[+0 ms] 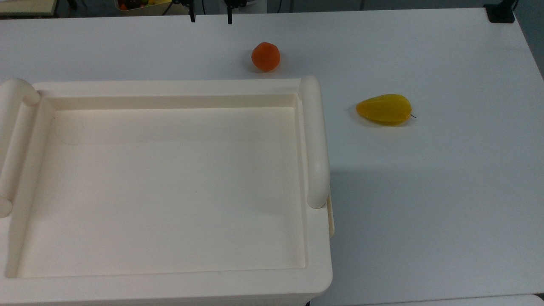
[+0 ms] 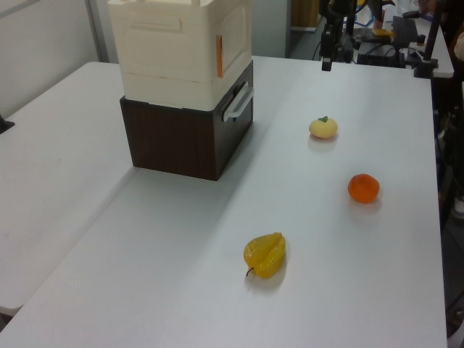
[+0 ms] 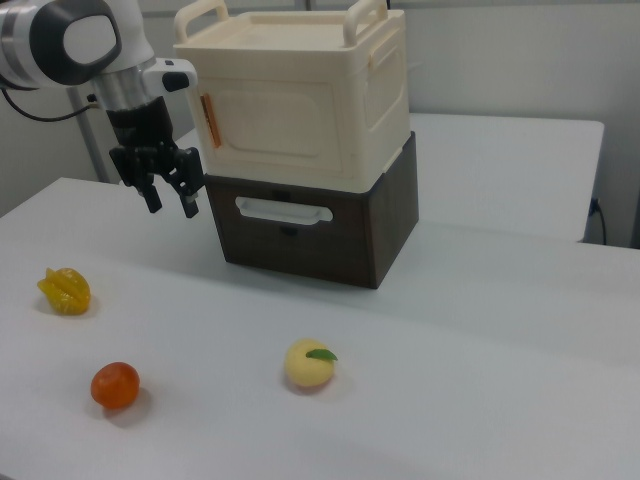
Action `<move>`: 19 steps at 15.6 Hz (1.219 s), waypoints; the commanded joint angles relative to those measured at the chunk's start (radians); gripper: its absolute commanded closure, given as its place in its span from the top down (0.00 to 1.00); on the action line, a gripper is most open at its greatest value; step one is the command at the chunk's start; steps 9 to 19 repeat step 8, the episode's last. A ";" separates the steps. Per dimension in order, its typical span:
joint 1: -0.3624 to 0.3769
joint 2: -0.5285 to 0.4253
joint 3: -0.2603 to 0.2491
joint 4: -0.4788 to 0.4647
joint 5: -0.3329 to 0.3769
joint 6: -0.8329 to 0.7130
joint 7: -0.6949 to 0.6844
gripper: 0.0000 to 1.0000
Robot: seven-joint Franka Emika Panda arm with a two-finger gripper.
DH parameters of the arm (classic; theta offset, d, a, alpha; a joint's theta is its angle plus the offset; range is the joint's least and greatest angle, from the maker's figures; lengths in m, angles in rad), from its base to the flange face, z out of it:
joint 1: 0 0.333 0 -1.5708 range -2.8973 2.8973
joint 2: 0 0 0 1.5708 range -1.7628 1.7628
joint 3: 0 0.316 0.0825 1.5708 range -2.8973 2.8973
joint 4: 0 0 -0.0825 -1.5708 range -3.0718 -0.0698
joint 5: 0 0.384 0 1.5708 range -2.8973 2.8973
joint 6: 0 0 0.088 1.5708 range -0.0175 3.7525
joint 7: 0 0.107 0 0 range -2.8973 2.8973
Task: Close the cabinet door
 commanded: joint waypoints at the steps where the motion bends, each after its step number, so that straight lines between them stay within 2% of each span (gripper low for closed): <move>1: 0.010 -0.023 -0.009 -0.026 -0.005 -0.014 -0.007 1.00; 19: 0.010 -0.023 -0.009 -0.021 -0.006 -0.016 -0.004 1.00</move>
